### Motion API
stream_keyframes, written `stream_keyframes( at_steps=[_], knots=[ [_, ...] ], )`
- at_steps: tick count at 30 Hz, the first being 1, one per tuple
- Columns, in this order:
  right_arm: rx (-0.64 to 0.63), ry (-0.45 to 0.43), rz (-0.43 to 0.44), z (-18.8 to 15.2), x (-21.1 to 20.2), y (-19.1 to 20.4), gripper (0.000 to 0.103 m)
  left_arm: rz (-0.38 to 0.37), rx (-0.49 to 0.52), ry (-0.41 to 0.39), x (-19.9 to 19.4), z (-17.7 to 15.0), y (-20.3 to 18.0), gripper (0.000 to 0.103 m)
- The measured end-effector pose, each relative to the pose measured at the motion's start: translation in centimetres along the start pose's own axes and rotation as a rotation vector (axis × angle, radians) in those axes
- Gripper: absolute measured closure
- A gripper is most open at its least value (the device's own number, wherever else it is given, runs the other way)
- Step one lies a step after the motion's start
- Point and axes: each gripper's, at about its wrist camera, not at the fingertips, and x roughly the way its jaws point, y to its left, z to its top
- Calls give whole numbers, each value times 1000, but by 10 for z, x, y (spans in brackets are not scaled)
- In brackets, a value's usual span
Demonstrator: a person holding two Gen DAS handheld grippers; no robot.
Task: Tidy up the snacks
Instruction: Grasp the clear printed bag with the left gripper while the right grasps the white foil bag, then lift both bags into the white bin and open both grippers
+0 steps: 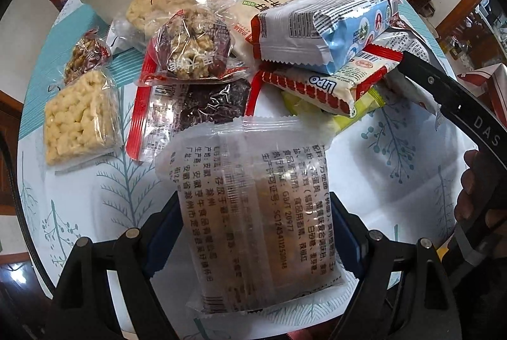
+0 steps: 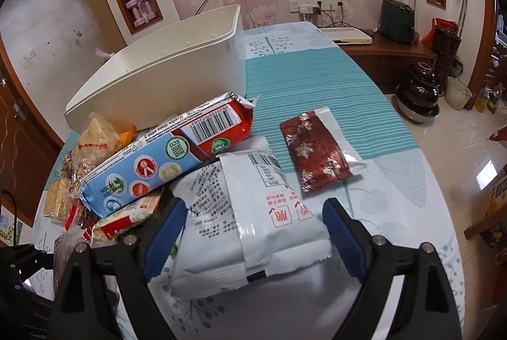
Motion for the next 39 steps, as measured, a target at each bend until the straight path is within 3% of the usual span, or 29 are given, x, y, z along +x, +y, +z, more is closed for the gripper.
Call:
stream_keyframes(
  at_steps=[10, 12, 17, 26, 32, 39],
  knots=[
    [23, 13, 15, 0, 9, 0, 16, 0, -7, -9, -3, -8, 4, 25],
    [18, 11, 1, -1, 8, 0, 23, 2, -7, -10, -3, -9, 3, 25],
    [29, 24, -16, -6, 4, -4, 27, 9, 1, -8, -5, -13, -1, 27],
    [33, 22, -49, -10, -18, -7, 27, 9, 22, 3, -12, -37, -4, 28],
    [28, -21, -51, -11, -46, -4, 27, -23, 54, -32, -33, -62, -6, 28],
    [-13, -68, -33, -7, -78, 12, 27, -38, 40, -125, -72, -73, 7, 28]
  ],
)
